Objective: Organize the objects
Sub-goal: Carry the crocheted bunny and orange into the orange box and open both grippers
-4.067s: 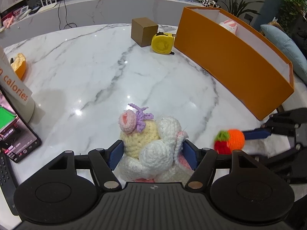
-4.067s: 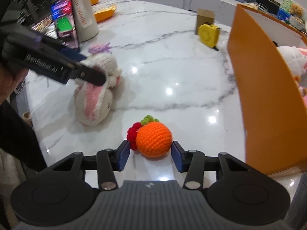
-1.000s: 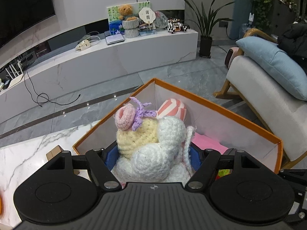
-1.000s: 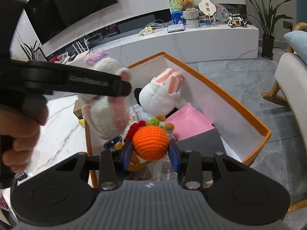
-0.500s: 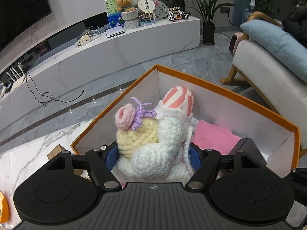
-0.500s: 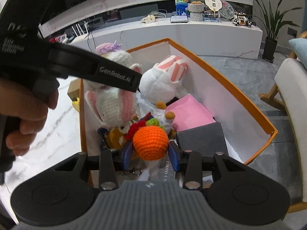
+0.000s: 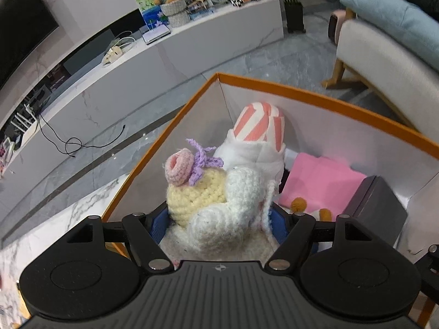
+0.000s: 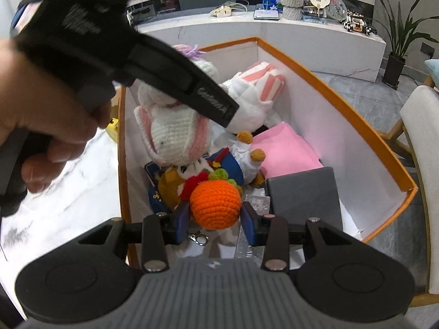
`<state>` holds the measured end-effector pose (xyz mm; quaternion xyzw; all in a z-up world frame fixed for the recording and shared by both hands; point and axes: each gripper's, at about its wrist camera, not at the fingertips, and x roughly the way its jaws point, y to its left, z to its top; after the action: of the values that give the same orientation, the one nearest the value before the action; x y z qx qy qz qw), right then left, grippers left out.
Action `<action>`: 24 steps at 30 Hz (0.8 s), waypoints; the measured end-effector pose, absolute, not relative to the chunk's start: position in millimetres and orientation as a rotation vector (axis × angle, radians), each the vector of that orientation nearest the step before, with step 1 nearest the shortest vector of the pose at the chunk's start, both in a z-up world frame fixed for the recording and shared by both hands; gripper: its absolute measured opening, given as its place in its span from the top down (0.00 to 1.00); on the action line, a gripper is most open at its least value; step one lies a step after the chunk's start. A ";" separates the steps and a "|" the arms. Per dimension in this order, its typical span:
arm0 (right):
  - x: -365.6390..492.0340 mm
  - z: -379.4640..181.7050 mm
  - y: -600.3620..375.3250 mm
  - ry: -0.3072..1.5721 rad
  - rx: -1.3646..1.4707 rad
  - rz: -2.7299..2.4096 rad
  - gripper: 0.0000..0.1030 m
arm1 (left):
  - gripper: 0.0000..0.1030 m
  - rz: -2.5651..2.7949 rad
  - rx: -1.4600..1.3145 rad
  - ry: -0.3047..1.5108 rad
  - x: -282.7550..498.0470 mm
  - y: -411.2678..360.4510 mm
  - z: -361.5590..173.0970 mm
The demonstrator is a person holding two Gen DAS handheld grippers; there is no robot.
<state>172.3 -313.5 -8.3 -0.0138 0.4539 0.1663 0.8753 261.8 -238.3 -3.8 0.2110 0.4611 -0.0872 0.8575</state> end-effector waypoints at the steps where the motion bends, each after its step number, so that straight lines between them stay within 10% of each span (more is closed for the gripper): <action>1: 173.0 -9.0 -312.7 0.949 -0.032 0.345 0.59 | 0.18 -0.179 0.465 0.970 262.9 -240.1 -5.9; 24: 187.0 -25.0 -286.7 0.923 -0.288 0.173 0.51 | 0.16 -0.187 0.734 1.020 277.2 -266.1 -48.7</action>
<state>187.0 -286.7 -25.0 -0.1381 0.4433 0.0831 0.8817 277.2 -266.1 -48.7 0.3428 0.4762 -0.0873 0.8050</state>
